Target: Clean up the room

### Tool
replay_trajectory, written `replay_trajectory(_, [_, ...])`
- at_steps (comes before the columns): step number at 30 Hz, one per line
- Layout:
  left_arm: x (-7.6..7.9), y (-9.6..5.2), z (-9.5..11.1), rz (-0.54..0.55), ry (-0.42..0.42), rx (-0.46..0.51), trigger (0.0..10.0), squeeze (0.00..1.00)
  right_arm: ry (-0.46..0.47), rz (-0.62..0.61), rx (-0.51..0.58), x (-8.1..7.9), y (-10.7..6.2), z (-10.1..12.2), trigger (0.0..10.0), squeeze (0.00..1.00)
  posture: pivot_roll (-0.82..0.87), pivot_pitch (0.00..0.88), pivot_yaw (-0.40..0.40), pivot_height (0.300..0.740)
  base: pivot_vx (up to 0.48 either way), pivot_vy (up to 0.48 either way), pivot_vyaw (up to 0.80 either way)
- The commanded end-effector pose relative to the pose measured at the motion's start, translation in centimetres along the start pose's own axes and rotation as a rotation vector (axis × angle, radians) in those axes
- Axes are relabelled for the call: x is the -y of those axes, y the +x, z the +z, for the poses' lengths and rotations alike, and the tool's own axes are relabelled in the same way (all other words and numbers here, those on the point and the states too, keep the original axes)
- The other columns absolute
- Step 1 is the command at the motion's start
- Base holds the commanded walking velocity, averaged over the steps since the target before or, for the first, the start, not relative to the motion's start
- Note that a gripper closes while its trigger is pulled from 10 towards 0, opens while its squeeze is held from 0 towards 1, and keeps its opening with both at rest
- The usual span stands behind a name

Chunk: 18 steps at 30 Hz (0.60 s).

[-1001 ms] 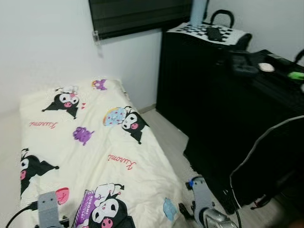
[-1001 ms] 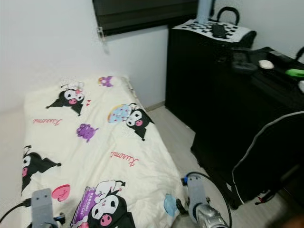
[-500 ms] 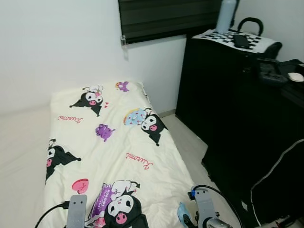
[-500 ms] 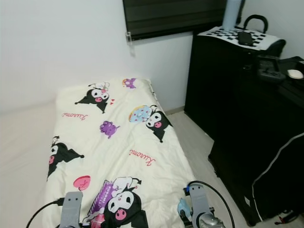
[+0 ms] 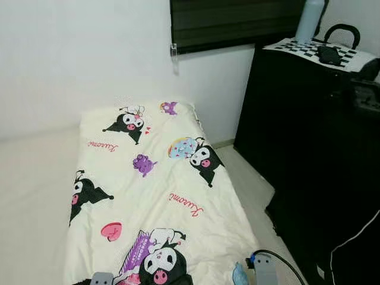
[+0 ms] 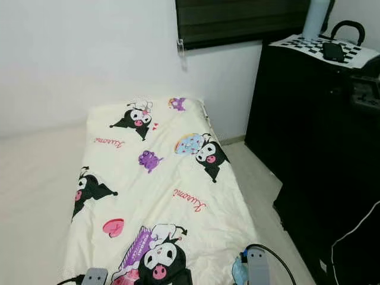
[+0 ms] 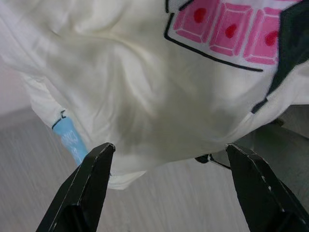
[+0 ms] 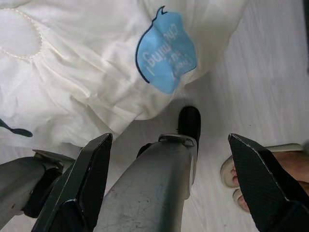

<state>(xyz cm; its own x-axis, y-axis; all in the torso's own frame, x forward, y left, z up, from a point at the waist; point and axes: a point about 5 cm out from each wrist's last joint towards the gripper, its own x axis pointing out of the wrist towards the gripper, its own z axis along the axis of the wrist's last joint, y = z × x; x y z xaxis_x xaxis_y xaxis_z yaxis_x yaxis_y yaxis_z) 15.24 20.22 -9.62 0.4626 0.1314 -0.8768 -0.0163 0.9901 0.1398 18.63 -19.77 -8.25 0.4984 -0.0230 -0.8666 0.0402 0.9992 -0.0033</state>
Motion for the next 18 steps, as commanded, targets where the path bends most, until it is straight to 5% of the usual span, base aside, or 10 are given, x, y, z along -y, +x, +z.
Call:
replay_trajectory(1, [0.0,-0.1,-0.8,-0.01,0.036,-0.031,10.0,0.0,-0.016,-0.005,-0.042,-0.1,-0.1,-1.3,10.0,0.0,-0.02,0.053,-0.029,0.74,0.0,-0.465,0.71])
replay_trajectory(5, [-0.2,-0.1,-1.2,-0.003,0.036,-0.045,10.0,0.0,-0.025,-0.008,-0.057,-0.4,-0.1,-1.7,10.0,0.0,-0.01,0.055,-0.027,0.74,0.0,-0.42,0.7])
replay_trajectory(18, [-0.8,-0.3,-1.8,-0.008,0.065,-0.061,10.0,0.0,-0.038,-0.004,-0.071,-1.4,0.0,-2.1,10.0,0.0,-0.01,0.066,-0.012,0.74,0.0,0.0,0.7])
